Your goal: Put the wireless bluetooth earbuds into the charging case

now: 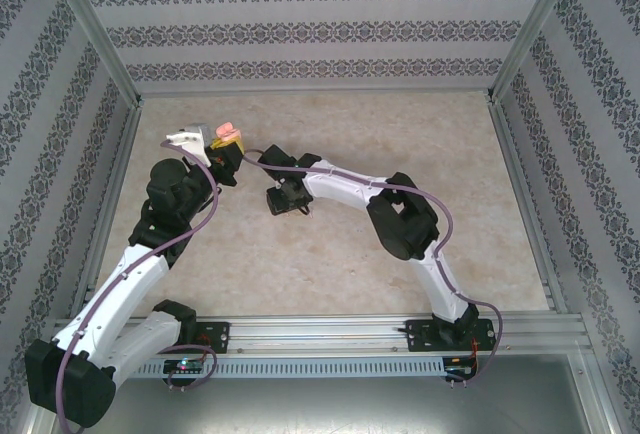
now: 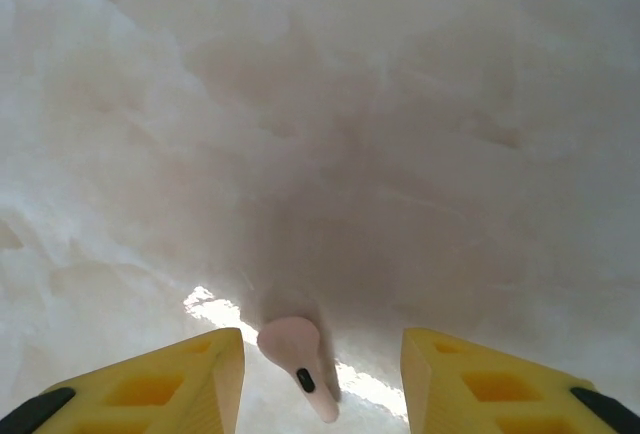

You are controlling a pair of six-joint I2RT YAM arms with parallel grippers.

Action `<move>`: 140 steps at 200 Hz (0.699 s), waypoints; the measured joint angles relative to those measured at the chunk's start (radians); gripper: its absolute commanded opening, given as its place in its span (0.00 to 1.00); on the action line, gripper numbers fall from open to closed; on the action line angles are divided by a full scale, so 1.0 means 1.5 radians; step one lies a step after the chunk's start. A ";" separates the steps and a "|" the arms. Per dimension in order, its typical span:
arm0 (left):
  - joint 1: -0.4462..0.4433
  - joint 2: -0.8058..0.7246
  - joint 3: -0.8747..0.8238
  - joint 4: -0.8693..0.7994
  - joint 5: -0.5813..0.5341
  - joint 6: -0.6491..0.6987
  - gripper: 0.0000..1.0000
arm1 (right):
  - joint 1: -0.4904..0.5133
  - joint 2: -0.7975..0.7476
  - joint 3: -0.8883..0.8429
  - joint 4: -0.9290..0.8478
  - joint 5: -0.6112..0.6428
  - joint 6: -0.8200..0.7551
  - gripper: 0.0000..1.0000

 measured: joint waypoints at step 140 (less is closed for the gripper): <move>0.007 -0.001 -0.003 0.001 -0.003 -0.009 0.00 | 0.009 0.032 0.027 -0.020 -0.009 -0.005 0.39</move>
